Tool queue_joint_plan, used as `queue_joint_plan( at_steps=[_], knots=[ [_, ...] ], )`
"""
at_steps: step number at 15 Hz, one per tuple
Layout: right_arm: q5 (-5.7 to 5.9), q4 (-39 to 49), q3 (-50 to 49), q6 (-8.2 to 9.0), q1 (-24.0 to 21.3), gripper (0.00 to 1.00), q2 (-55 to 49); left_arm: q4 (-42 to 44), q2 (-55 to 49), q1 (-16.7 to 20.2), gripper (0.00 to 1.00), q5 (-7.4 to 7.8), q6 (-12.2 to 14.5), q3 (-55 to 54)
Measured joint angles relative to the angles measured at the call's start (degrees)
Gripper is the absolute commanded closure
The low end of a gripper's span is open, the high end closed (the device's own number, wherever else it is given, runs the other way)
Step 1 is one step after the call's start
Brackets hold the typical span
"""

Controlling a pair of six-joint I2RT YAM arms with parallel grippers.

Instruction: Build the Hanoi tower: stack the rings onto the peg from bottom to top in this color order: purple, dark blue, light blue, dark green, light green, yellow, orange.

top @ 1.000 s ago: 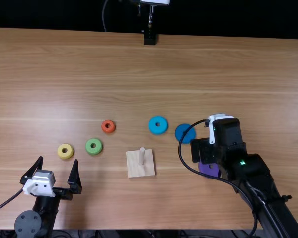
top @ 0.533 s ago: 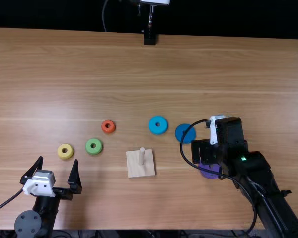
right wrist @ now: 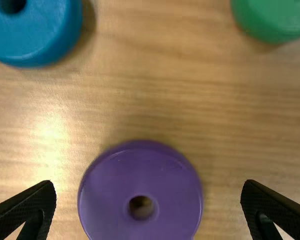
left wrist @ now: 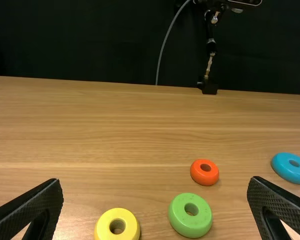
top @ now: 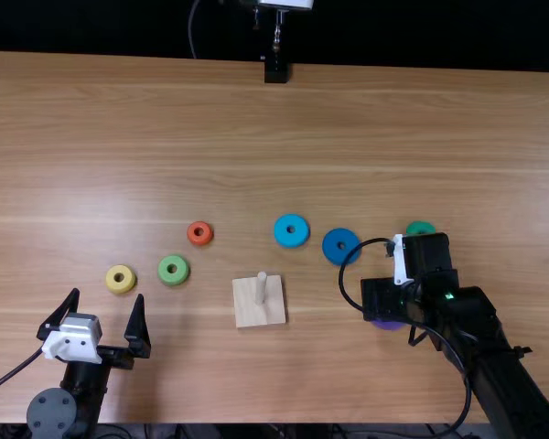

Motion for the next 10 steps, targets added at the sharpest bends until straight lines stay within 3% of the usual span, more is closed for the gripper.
queue_joint_plan(
  at_steps=[10],
  knots=[
    [-0.57,0.46,-0.59,0.07,0.00,0.00,6.73,0.00,0.00,0.00,0.00,0.02,-0.04,0.00]
  ],
)
